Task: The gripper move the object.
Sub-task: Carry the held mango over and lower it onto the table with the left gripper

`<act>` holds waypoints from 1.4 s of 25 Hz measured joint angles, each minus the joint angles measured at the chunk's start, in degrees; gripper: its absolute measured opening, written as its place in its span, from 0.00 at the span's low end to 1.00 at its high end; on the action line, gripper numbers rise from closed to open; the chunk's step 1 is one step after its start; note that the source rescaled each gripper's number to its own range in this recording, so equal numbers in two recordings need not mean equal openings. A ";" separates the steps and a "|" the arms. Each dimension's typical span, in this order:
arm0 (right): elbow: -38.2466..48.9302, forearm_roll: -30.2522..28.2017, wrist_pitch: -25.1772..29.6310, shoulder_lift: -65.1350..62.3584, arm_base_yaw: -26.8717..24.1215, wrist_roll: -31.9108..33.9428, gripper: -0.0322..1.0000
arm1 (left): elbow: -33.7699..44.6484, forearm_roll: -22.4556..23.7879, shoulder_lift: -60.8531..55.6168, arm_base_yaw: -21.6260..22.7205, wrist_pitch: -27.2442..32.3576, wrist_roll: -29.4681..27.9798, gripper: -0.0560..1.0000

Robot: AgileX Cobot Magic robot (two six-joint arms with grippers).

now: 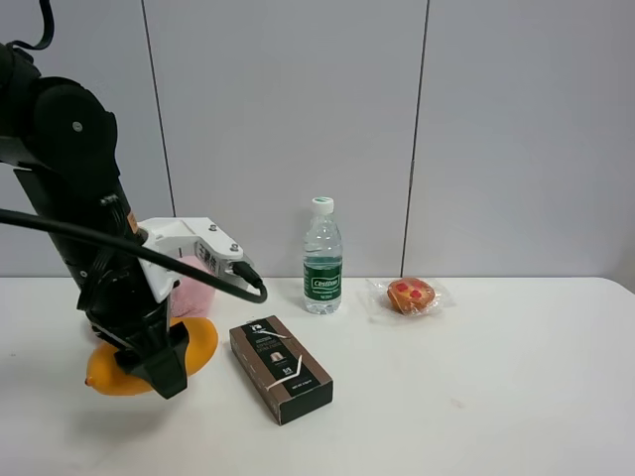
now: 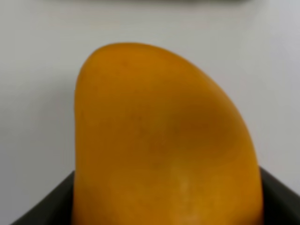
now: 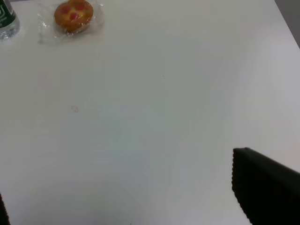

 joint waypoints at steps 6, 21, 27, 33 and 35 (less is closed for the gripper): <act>0.00 0.00 0.00 0.00 0.00 0.00 1.00 | 0.02 1.16 0.00 1.00 0.52 3.84 0.21; 0.00 0.00 0.00 0.00 0.00 0.00 1.00 | 6.34 3.11 2.30 5.33 -9.78 10.89 0.21; 0.00 0.00 0.00 0.00 0.00 0.00 1.00 | 8.54 2.69 3.00 5.35 -15.13 16.41 0.21; 0.00 0.00 0.00 0.00 0.00 0.00 1.00 | 8.54 2.69 4.18 5.35 -15.65 22.48 0.21; 0.00 0.00 0.00 0.00 0.00 0.00 1.00 | 8.54 2.69 4.54 5.35 -15.65 24.09 0.21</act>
